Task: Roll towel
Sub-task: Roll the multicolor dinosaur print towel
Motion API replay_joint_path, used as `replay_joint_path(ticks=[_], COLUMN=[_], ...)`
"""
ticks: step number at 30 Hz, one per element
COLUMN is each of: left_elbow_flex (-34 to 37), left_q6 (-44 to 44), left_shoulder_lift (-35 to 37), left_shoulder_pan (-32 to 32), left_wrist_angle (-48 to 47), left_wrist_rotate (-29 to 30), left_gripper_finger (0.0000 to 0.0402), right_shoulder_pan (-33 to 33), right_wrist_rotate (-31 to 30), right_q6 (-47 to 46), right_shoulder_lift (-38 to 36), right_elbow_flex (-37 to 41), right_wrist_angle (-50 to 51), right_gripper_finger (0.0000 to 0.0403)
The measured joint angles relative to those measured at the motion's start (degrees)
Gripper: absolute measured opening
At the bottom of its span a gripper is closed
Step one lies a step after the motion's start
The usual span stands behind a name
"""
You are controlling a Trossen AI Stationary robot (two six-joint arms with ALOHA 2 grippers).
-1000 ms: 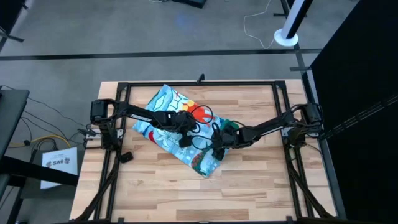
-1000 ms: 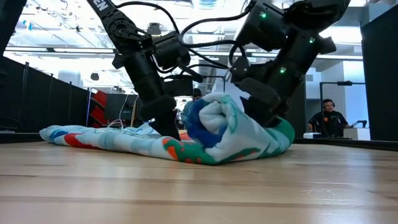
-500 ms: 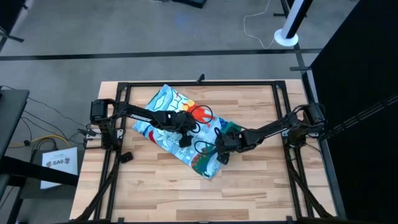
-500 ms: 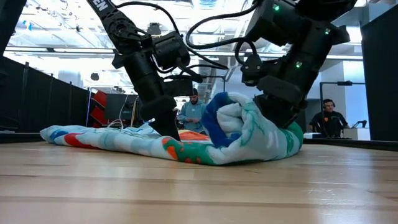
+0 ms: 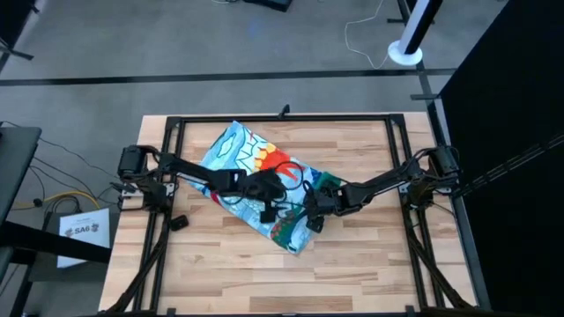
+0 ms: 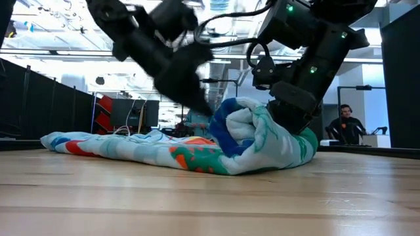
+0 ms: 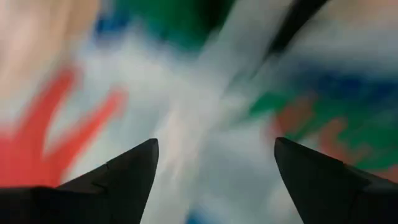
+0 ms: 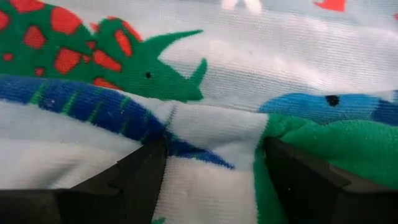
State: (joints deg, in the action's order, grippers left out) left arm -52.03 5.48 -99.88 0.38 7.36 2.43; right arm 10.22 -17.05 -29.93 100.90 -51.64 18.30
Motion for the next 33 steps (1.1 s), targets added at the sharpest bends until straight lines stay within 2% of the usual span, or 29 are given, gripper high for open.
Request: replay_joint_path(ticks=[6,12,26,33], left_elbow_flex=[-0.05,-0.19,-1.01,-0.93], left_q6=[2.26,-1.84,-9.36,-9.9], left_shoulder_lift=[-2.0,-10.55,-19.89,-21.04], left_shoulder_pan=[-6.19,-7.22,-7.49,-7.49], left_wrist_angle=[16.27,27.86,31.54,32.12], left_wrist_rotate=[-1.56,-3.45,-3.75,-3.74], left_gripper_finger=[0.0306,0.0306,0.0306,0.0306], right_shoulder_pan=[-0.02,-0.02,-0.67,-2.24], right_wrist_rotate=[-0.33,-0.69,-0.88,-1.82], right_q6=[0.3,0.41,-0.58,-1.98], right_shoulder_lift=[0.0,-0.02,-2.61,-2.22], right_elbow_flex=[-0.02,-0.07,0.17,0.04], right_wrist_angle=[-0.16,-0.36,-0.22,-2.89], right_gripper_finger=[0.0259,0.0259,0.0259,0.0259])
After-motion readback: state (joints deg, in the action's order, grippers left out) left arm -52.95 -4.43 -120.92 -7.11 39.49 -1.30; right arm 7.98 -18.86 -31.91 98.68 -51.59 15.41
